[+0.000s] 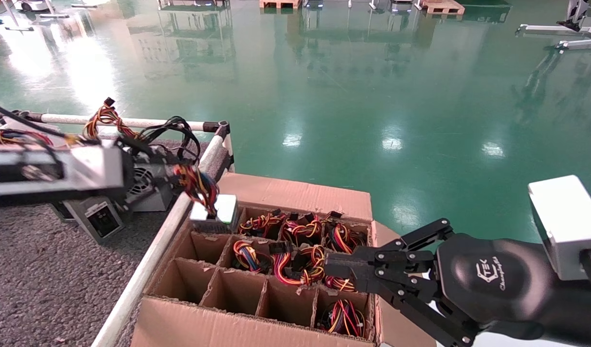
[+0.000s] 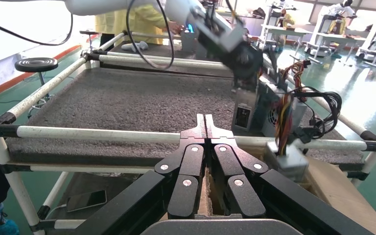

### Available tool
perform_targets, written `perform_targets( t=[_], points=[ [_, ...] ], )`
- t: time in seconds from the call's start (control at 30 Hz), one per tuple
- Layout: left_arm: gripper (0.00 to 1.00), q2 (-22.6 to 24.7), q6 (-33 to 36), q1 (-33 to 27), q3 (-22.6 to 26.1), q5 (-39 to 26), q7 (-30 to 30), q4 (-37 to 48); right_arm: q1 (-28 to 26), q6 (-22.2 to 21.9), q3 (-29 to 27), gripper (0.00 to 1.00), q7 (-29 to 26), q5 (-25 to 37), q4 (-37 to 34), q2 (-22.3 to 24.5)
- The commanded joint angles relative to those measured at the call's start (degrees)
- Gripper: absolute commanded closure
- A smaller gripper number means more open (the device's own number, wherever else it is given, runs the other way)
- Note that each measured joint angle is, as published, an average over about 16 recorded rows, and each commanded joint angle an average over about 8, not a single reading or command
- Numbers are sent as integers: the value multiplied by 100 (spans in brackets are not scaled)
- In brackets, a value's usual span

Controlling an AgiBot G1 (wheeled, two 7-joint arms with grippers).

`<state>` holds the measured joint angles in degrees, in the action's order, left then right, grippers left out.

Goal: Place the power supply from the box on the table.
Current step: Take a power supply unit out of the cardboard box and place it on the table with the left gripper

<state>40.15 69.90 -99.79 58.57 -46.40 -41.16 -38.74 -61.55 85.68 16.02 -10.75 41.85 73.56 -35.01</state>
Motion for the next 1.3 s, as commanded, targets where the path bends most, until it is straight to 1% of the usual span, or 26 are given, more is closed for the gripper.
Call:
perform_targets(
  t=[0.03, 0.27, 0.4, 0.57, 0.87, 1.3],
  points=[
    [100, -149, 134, -121, -46, 131, 25, -96, 0, 0, 0, 100, 0, 0, 0, 0],
    [100, -521, 221, -408, -402, 342, 29, -285, 0, 0, 0, 100, 0, 0, 0, 0],
    [100, -662, 110, -551, -573, 306, 9, -334, 0, 0, 0, 100, 0, 0, 0, 0],
    [100, -773, -59, -700, -672, 180, 10, -354, 0, 0, 0, 100, 0, 0, 0, 0],
    [100, -918, -249, -799, -666, -25, 35, -315, 0, 0, 0, 100, 0, 0, 0, 0],
    [100, -1092, -517, -735, -471, -349, 5, -82, 0, 0, 0, 100, 0, 0, 0, 0]
  ],
)
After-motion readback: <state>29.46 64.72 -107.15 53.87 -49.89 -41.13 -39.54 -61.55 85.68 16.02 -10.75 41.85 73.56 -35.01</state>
